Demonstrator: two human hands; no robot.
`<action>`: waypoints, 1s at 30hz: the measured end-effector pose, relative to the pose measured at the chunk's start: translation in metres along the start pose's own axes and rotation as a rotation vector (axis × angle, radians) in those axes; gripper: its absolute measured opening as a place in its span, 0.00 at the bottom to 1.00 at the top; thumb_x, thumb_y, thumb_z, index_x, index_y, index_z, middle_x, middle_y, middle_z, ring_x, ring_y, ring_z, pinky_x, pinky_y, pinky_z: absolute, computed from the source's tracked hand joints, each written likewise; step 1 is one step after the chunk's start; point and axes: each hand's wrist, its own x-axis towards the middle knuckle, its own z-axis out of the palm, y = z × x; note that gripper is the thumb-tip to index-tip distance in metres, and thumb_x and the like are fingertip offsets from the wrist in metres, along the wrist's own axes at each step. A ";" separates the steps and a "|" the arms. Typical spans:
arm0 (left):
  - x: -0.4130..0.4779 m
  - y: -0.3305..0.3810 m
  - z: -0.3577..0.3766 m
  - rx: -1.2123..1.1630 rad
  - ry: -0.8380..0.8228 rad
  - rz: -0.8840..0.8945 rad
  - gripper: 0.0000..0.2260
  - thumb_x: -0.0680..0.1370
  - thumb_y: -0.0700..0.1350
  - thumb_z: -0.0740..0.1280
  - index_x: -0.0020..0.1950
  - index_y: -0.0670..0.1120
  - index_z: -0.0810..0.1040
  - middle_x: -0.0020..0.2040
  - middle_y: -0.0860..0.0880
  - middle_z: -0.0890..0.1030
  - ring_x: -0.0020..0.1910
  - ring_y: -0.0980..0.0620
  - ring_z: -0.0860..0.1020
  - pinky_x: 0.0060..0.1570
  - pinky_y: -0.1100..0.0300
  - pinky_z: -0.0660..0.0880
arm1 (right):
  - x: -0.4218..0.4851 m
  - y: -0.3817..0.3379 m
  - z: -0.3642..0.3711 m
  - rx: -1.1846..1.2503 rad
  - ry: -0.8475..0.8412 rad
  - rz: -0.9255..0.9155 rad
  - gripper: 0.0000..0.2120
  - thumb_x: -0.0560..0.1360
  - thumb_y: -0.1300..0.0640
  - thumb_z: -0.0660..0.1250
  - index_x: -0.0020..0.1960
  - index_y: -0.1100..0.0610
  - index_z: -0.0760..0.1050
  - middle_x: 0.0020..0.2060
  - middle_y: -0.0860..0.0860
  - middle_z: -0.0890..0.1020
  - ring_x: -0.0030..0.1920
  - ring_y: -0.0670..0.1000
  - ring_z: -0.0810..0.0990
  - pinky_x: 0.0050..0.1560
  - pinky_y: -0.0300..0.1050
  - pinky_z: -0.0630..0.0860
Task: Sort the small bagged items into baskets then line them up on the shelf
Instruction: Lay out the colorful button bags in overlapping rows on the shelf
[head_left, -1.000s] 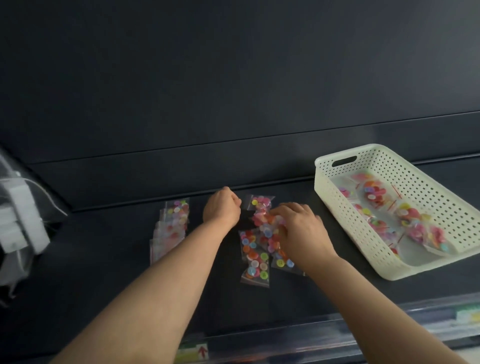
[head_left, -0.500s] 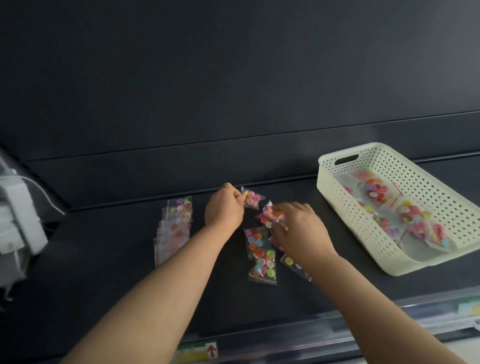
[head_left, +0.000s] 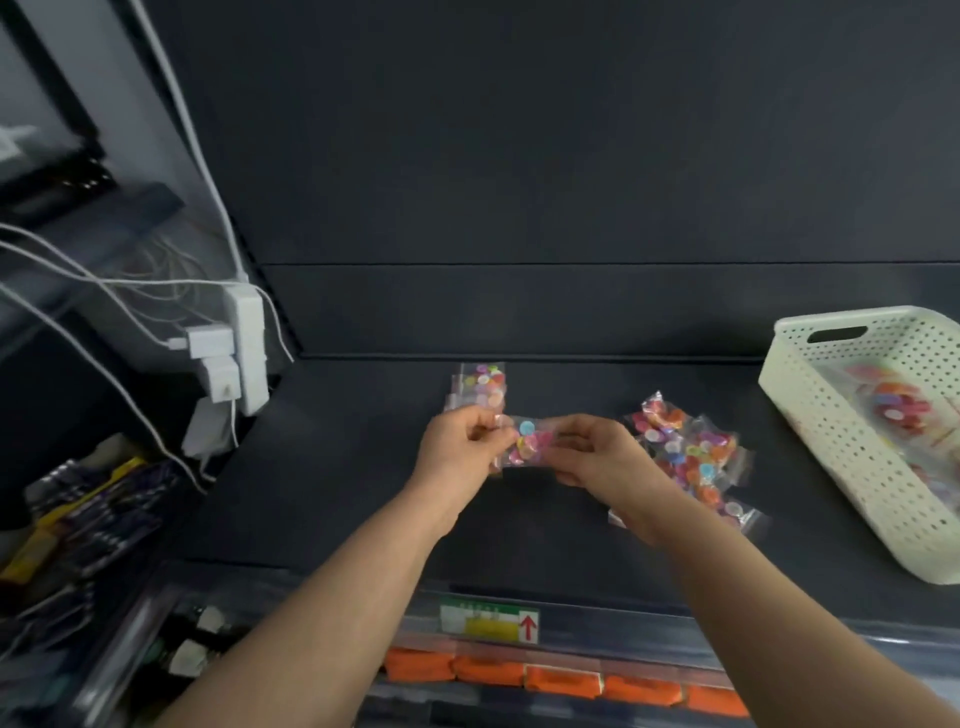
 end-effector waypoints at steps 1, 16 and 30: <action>-0.002 -0.002 -0.004 0.007 0.012 -0.010 0.04 0.77 0.40 0.70 0.51 0.42 0.82 0.47 0.46 0.84 0.42 0.53 0.79 0.39 0.63 0.75 | -0.001 0.000 0.004 0.007 -0.004 -0.002 0.03 0.75 0.60 0.70 0.47 0.53 0.80 0.40 0.49 0.84 0.42 0.45 0.82 0.45 0.39 0.79; 0.007 -0.055 -0.057 0.327 0.062 -0.016 0.08 0.71 0.45 0.77 0.45 0.48 0.79 0.41 0.51 0.84 0.39 0.53 0.82 0.42 0.55 0.81 | 0.004 0.008 0.061 -0.485 0.163 -0.061 0.16 0.68 0.56 0.76 0.51 0.49 0.74 0.37 0.46 0.83 0.40 0.43 0.80 0.36 0.35 0.73; 0.016 -0.042 -0.049 0.664 0.086 0.227 0.17 0.73 0.55 0.73 0.53 0.51 0.70 0.40 0.55 0.78 0.44 0.51 0.79 0.39 0.54 0.76 | -0.009 0.007 0.058 -0.900 0.452 -0.234 0.04 0.75 0.55 0.67 0.50 0.50 0.77 0.46 0.45 0.78 0.45 0.48 0.77 0.35 0.40 0.69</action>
